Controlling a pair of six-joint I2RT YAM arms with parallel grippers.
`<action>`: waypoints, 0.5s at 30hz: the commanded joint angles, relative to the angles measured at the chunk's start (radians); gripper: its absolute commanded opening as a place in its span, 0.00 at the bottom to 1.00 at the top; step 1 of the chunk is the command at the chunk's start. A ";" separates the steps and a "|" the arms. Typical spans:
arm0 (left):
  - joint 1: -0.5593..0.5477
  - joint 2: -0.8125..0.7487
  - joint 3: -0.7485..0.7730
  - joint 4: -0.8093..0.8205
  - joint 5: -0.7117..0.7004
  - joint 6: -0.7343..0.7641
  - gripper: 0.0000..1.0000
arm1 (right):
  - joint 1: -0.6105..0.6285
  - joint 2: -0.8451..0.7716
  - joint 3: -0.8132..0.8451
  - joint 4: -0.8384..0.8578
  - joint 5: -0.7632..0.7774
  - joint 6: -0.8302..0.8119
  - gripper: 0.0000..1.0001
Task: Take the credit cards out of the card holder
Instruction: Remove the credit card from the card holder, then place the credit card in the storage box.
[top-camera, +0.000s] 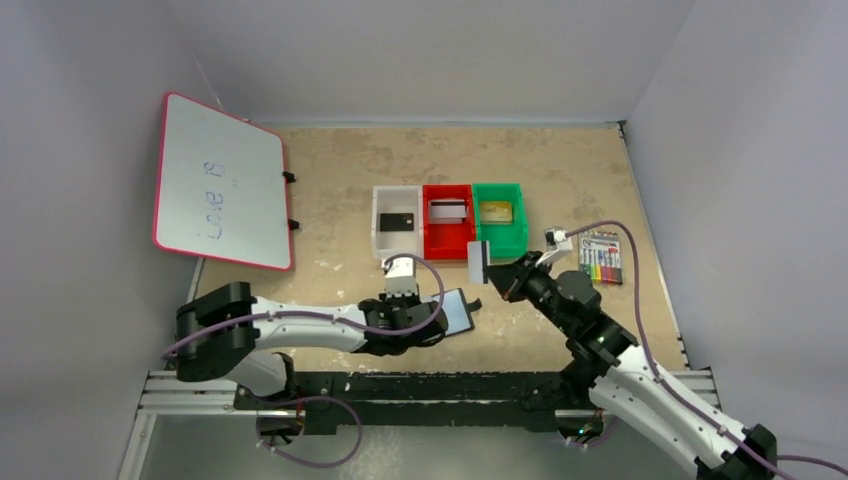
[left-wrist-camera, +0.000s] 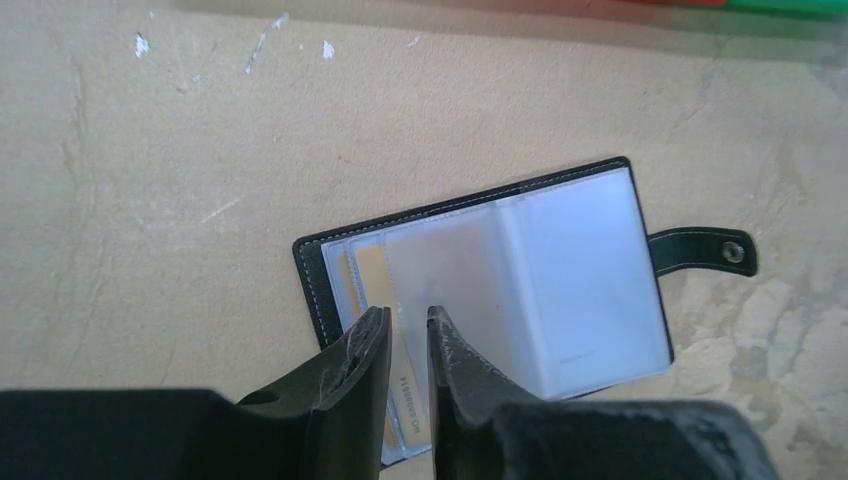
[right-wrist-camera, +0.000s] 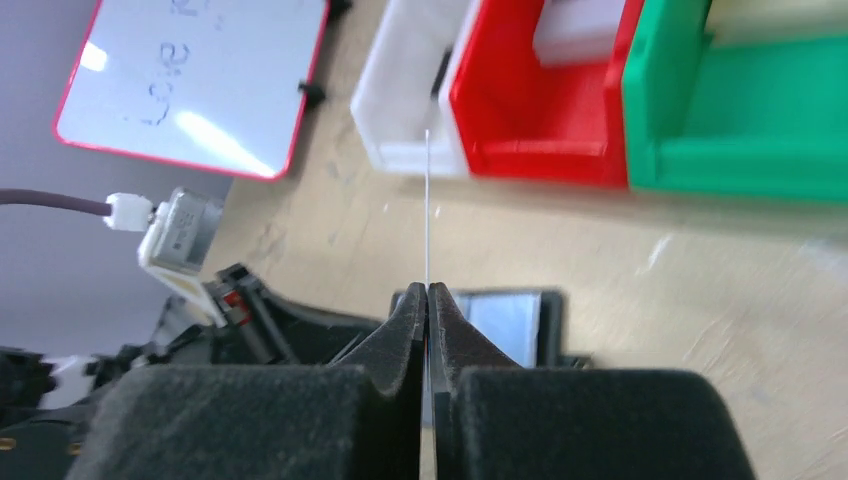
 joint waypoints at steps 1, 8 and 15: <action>-0.001 -0.103 0.094 -0.095 -0.074 0.043 0.22 | -0.004 -0.057 0.030 0.131 0.115 -0.376 0.00; 0.055 -0.231 0.083 -0.184 -0.106 0.053 0.38 | -0.004 0.157 0.141 0.307 0.026 -0.861 0.00; 0.166 -0.376 -0.052 -0.134 -0.022 0.060 0.64 | -0.003 0.444 0.277 0.382 0.026 -1.268 0.00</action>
